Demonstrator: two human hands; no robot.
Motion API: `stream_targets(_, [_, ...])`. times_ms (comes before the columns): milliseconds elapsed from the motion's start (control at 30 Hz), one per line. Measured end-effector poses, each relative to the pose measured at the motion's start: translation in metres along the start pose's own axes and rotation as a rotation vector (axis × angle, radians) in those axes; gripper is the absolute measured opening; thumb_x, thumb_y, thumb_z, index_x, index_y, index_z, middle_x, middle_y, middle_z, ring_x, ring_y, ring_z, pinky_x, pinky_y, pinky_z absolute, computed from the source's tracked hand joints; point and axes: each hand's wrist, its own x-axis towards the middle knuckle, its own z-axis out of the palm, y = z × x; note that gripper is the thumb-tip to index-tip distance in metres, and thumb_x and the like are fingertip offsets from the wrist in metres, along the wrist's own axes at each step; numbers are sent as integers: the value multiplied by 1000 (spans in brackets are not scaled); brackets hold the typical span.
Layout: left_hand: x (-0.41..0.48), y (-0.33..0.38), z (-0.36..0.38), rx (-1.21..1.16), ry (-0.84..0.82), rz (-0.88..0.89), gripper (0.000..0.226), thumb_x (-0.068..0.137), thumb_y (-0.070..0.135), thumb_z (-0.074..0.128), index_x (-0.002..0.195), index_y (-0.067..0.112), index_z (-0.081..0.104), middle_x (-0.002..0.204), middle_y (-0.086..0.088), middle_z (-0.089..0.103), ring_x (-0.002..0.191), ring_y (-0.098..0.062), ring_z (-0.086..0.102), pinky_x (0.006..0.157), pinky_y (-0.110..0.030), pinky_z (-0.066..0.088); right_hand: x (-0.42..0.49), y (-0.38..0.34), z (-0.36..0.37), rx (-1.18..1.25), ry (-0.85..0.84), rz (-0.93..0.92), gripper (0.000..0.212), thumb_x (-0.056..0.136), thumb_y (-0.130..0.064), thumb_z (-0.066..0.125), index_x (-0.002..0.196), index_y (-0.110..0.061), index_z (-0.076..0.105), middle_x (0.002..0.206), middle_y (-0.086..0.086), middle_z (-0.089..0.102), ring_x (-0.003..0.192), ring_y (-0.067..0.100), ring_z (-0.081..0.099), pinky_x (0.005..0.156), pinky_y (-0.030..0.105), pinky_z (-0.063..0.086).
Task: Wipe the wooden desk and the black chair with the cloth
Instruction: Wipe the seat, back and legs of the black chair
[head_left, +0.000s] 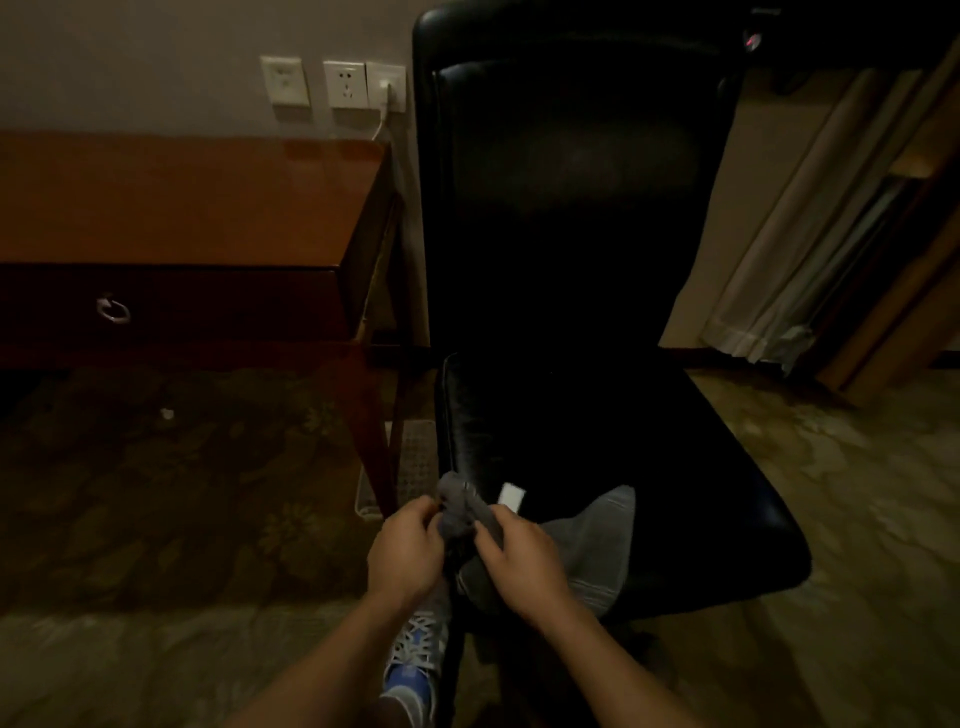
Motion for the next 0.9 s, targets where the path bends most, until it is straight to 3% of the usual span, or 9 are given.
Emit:
stream_targets(133, [4,28,-11,-171,20,-9,33,107,36,39,87,25,63,83,2,67,78,-14,64,78,-44,54,5,-13,-21,330,101,83,25,98,-41,53,87,-22,65,78,0,68,73,9,65,73,44,56])
stream_targets(300, [16,58,-17,-499,-92,-13,51,105,51,33,102,16,70,96,-9,72,89,-23,68,79,-42,53,31,-13,-67,497,318,117,20,99,-33,59,85,-20,67,79,5,69,77,17,67,72,44,56])
stream_targets(433, [31,75,-5,-510,-228,-19,31,104,37,49,124,17,61,113,0,67,96,-13,66,72,-18,49,48,0,-82,414,323,117,19,99,-36,58,102,-18,64,92,7,68,86,21,65,80,48,56])
stream_targets(567, [54,82,17,-396,-232,-1,49,101,28,58,146,14,45,111,12,55,109,-10,54,90,-24,44,68,17,-82,356,283,153,43,99,-32,60,135,-11,54,119,8,64,110,26,61,94,45,52])
stream_targets(700, [74,86,37,-389,-244,36,49,98,21,63,143,18,45,103,23,53,113,-9,56,89,-21,42,86,33,-79,440,239,172,59,98,-23,61,151,-13,38,144,7,52,131,27,51,107,46,45])
stream_targets(800, [91,83,49,-339,-253,83,62,93,26,69,148,22,40,127,10,60,125,-14,56,103,-30,46,100,41,-78,441,227,211,77,91,-34,65,156,-16,29,152,6,42,137,27,44,111,46,42])
stream_targets(867, [105,83,57,-258,-234,131,76,87,43,70,152,29,33,141,8,54,132,-15,50,110,-40,43,118,57,-76,405,256,202,87,77,-50,62,153,-20,34,147,8,46,134,29,47,107,51,45])
stream_targets(900, [113,84,60,-224,-225,160,81,82,51,68,152,34,30,144,9,52,135,-16,47,112,-44,41,124,62,-79,370,261,189,84,79,-47,62,153,-18,33,147,10,45,135,30,45,107,52,44])
